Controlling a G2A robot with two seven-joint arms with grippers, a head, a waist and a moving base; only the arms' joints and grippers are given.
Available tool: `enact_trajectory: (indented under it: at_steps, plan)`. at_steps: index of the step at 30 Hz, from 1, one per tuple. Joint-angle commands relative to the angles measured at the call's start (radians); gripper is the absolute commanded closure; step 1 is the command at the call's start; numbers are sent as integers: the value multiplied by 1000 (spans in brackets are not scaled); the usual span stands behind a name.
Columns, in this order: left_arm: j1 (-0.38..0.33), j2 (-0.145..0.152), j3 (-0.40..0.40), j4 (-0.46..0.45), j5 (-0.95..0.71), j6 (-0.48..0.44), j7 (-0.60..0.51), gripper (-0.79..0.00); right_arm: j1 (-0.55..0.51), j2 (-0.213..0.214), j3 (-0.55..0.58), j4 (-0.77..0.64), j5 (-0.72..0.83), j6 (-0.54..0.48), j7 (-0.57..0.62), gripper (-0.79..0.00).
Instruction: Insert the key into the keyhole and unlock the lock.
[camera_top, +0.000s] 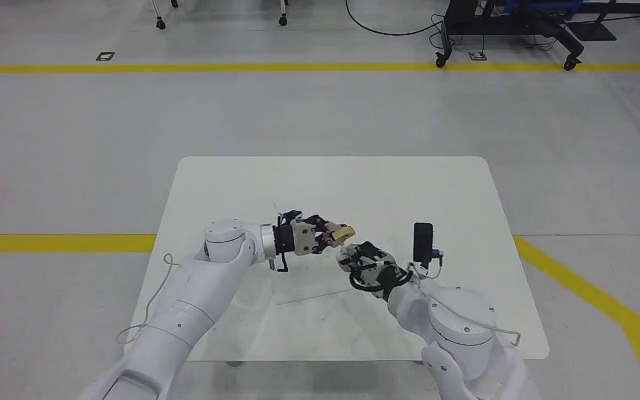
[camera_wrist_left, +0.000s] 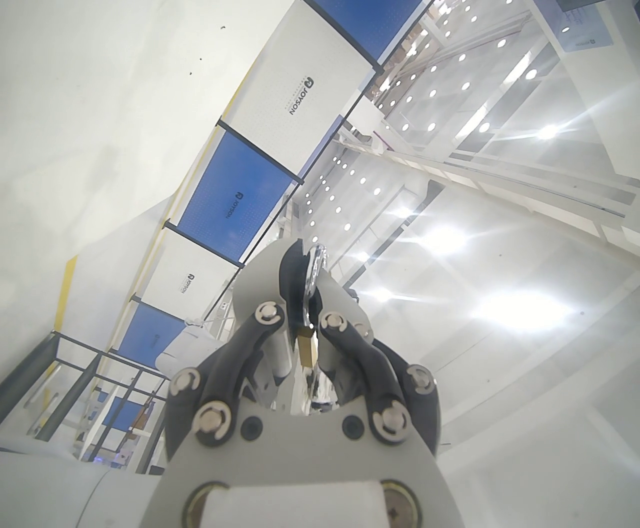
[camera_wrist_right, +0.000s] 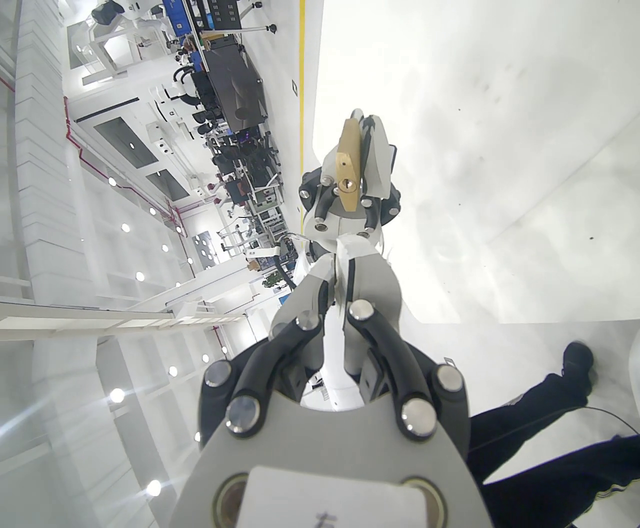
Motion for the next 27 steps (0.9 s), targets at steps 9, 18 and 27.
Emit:
enact_trajectory:
  at_steps: [9,18,27]
  plan:
    - [-5,-1,4,17,1,0,-13,0,12,-14,-15,33,-11,-11,-50,0]
    - [-7,2,2,15,7,3,-18,0,-11,-16,-9,11,-41,2,-54,0]
    - [5,5,8,3,22,-3,-29,0,-14,-17,-43,17,-109,2,-65,0]
